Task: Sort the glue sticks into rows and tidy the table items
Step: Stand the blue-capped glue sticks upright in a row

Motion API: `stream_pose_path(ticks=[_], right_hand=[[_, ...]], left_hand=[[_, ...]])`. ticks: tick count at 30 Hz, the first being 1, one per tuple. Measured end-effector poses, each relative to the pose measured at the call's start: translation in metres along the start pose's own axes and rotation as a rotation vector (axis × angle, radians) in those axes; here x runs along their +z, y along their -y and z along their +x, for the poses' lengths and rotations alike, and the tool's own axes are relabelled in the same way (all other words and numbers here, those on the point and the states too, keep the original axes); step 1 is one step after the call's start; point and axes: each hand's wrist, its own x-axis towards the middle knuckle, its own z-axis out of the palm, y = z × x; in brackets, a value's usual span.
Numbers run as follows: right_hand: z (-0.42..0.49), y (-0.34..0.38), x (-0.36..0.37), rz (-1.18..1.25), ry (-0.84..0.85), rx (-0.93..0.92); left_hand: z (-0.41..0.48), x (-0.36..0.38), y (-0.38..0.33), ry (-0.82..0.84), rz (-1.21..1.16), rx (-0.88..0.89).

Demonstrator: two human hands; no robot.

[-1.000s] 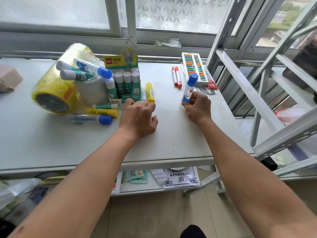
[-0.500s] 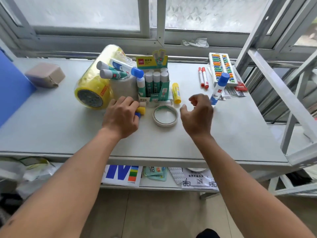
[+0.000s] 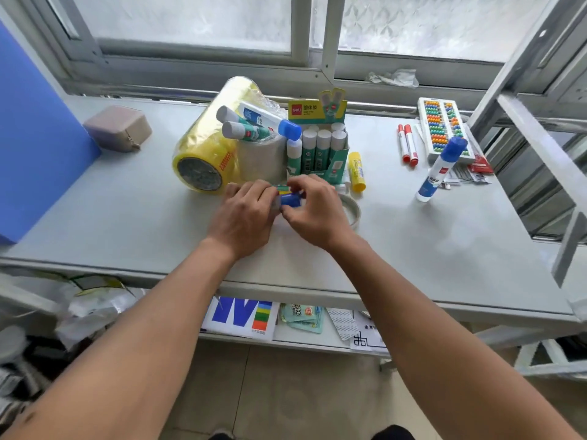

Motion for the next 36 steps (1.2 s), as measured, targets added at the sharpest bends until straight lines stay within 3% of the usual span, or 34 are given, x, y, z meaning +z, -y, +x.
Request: stream_pose_path(ticks=[4, 7, 11, 15, 19, 26, 36], right_hand=[[-0.008, -0.018, -0.028, 0.702, -0.038, 0.347], [-0.019, -0.04, -0.05, 0.901, 0.056, 0.374], [-0.029, -0.057, -0.081, 0.771, -0.042, 0.243], [-0.042, -0.08, -0.112, 0.619, -0.194, 0.228], [-0.066, -0.104, -0.128, 0.293, -0.372, 0.237], [-0.087, -0.142, -0.158, 0.169, -0.3, 0.306], [-0.059, -0.17, -0.16, -0.057, -0.483, 0.446]], left_hand=[[0.019, 0.006, -0.03, -0.203, -0.288, -0.122], [0.048, 0.003, -0.072, -0.269, -0.578, -0.16], [0.079, 0.002, -0.126, -0.286, -0.772, -0.13], [0.094, 0.006, -0.161, -0.264, -0.88, -0.122], [0.096, 0.016, -0.188, -0.165, -0.873, -0.058], [0.105, 0.038, -0.229, -0.037, -0.981, -0.065], [0.128, 0.06, -0.228, -0.078, -0.718, -0.307]])
